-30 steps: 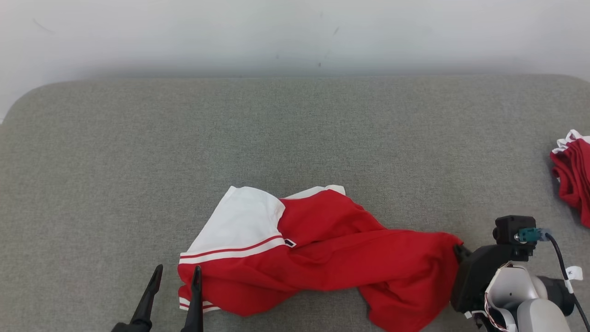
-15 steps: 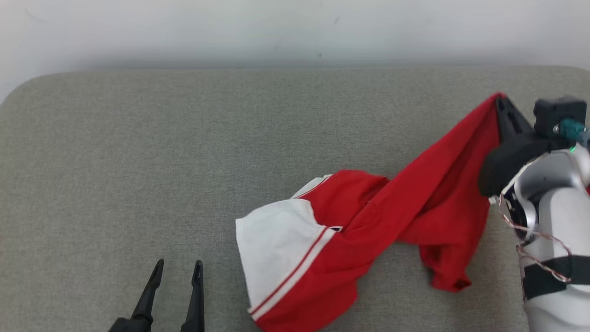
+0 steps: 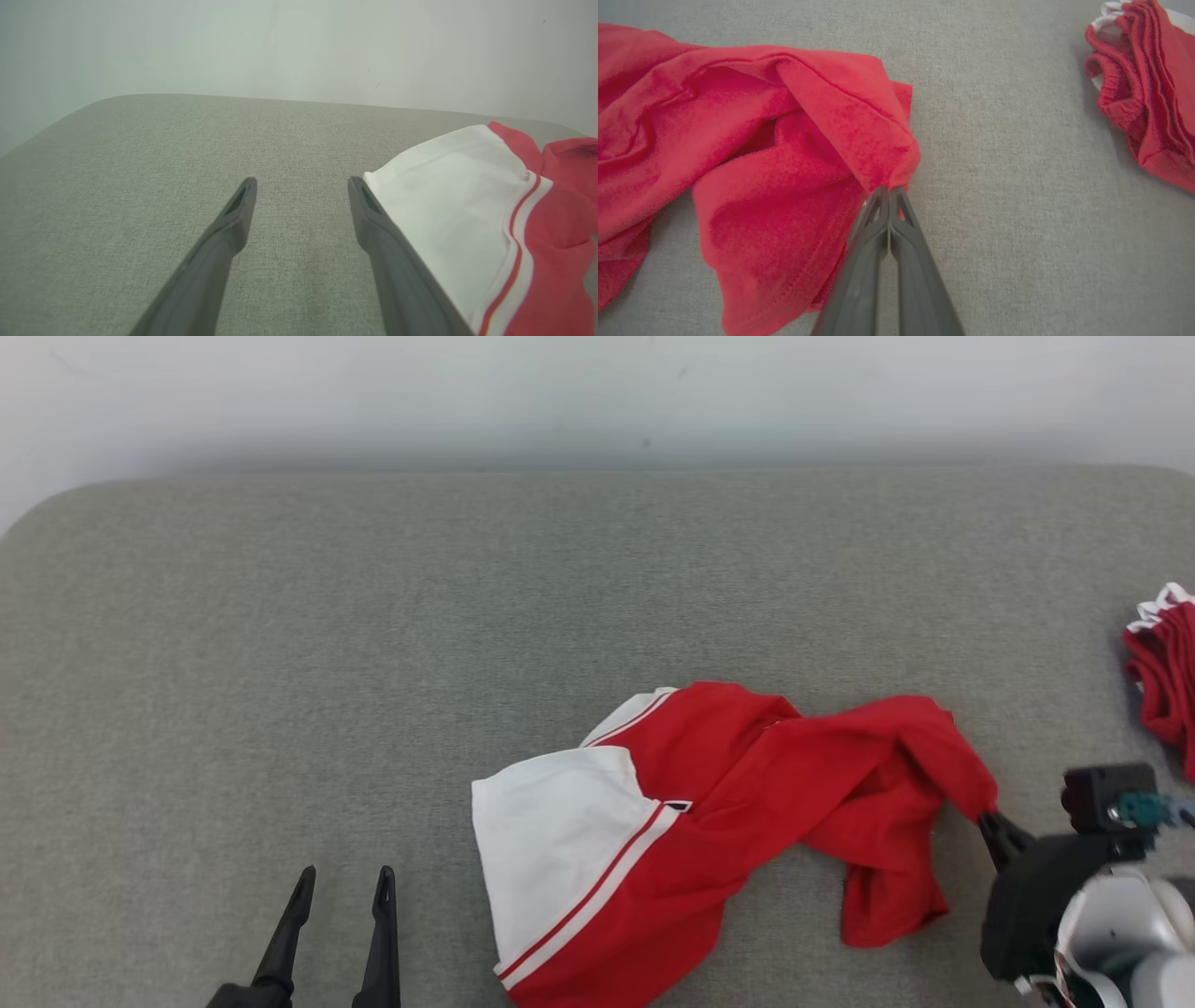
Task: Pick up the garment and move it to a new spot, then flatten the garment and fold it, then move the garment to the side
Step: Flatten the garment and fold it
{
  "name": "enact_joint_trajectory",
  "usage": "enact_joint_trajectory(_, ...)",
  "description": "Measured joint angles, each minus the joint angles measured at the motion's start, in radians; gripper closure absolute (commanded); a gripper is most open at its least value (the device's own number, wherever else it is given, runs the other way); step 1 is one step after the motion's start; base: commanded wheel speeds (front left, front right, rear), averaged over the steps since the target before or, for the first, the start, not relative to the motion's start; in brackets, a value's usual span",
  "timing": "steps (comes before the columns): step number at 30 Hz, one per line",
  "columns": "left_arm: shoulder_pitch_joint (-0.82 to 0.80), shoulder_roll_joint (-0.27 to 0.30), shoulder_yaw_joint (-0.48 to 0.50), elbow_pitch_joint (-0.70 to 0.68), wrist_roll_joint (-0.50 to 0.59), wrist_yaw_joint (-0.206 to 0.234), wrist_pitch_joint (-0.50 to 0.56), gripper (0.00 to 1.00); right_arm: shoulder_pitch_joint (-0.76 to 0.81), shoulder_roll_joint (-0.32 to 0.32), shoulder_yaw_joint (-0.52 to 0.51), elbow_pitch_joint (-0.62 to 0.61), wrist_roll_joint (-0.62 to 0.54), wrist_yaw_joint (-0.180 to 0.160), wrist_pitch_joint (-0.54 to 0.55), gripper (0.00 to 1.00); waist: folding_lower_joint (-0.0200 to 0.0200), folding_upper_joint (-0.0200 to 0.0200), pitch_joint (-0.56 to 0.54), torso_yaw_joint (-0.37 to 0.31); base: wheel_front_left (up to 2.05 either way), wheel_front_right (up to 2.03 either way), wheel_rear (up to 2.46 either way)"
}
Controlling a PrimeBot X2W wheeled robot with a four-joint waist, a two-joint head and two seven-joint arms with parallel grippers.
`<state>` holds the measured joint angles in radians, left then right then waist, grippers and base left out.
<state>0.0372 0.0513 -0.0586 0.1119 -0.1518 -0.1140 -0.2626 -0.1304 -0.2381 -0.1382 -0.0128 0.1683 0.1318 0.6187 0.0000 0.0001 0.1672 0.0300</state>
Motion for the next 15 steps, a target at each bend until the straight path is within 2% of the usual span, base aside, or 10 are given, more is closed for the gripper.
enact_joint_trajectory(3, -0.002, 0.000, 0.005, -0.002, 0.000, 0.001, 0.000, 0.00, 0.091, 0.022, -0.034, -0.093, 0.021, 0.000, 0.053, 1.00, 0.0000, -0.0001, 0.004, -0.020, 0.00, 0.00, 0.00)
enact_joint_trajectory(6, -0.009, 0.000, 0.007, -0.001, 0.002, 0.000, 0.000, 0.00, 0.138, 0.026, -0.058, -0.131, 0.003, 0.000, 0.087, 1.00, 0.0000, 0.0000, 0.008, -0.042, 0.00, 0.00, 0.00)
enact_joint_trajectory(12, -0.021, 0.000, 0.007, 0.003, 0.005, -0.001, 0.000, 0.00, 0.185, 0.019, -0.075, -0.099, -0.029, 0.000, 0.127, 1.00, 0.0000, 0.0000, 0.014, -0.069, 0.00, 0.00, 0.00)
enact_joint_trajectory(13, -0.022, 0.000, 0.007, 0.004, 0.007, -0.001, 0.000, 0.00, 0.184, 0.025, -0.080, -0.091, -0.029, 0.000, 0.125, 0.72, 0.0000, 0.0000, 0.014, -0.070, 0.00, 0.00, 0.00)
enact_joint_trajectory(14, -0.023, 0.000, 0.007, 0.006, 0.009, -0.002, 0.000, 0.00, 0.185, 0.033, -0.083, -0.084, -0.029, 0.000, 0.120, 0.00, 0.0000, 0.0000, 0.013, -0.070, 0.00, 0.00, 0.00)
enact_joint_trajectory(15, -0.023, 0.000, 0.007, 0.007, 0.009, -0.002, 0.000, 0.00, 0.185, 0.045, -0.087, -0.075, -0.028, 0.000, 0.121, 0.00, 0.0000, 0.0000, 0.012, -0.069, 0.00, 0.00, 0.00)
